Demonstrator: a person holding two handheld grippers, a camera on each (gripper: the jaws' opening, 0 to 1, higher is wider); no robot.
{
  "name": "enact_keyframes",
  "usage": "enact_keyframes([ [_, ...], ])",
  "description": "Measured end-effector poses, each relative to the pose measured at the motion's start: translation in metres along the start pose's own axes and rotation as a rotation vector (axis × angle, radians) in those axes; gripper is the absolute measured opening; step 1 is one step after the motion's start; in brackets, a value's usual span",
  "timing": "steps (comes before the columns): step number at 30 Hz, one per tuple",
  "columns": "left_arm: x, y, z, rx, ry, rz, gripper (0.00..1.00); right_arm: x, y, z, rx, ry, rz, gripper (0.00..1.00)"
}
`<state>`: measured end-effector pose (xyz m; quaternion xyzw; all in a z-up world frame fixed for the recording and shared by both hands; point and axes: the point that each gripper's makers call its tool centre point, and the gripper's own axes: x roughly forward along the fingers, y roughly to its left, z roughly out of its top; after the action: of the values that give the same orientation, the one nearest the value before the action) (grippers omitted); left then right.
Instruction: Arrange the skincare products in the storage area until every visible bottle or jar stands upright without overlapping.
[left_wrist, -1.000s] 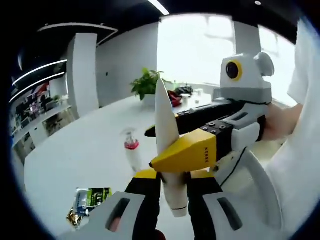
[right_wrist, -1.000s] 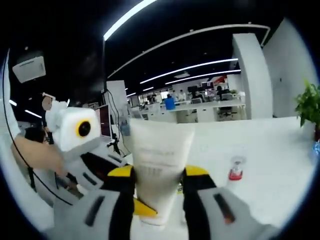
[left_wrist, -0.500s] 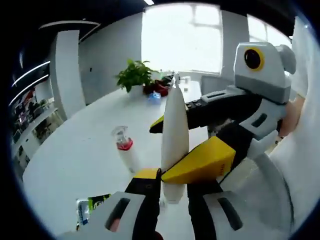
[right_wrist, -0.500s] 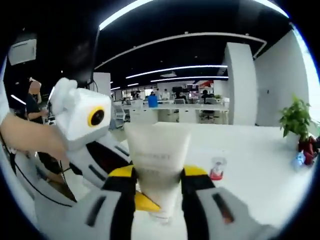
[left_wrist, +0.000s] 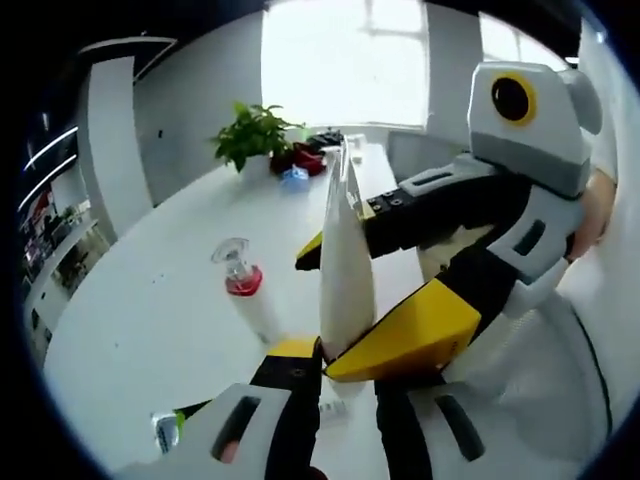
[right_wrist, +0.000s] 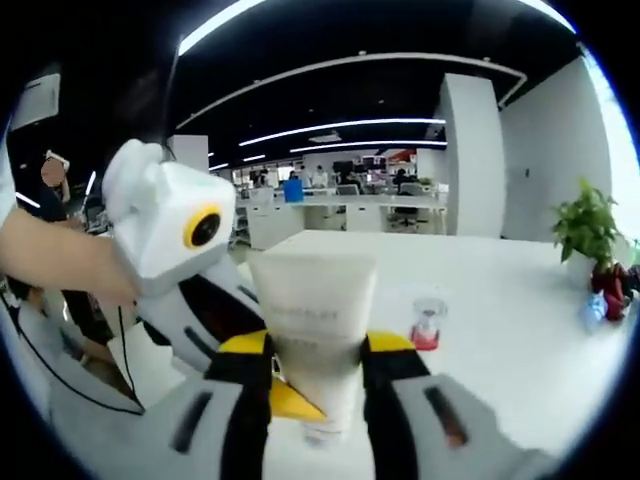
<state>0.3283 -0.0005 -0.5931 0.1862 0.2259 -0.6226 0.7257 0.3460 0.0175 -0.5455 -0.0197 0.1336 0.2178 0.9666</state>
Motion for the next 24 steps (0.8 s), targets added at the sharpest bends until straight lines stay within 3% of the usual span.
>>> enact_keyframes([
  [13, 0.032, 0.024, -0.02, -0.008, 0.029, -0.04, 0.16, 0.026, -0.025, -0.028, 0.033, 0.07, -0.037, 0.35],
  [24, 0.051, 0.043, -0.039, -0.025, 0.051, -0.003, 0.16, 0.041, -0.035, -0.049, 0.034, 0.095, -0.037, 0.34],
])
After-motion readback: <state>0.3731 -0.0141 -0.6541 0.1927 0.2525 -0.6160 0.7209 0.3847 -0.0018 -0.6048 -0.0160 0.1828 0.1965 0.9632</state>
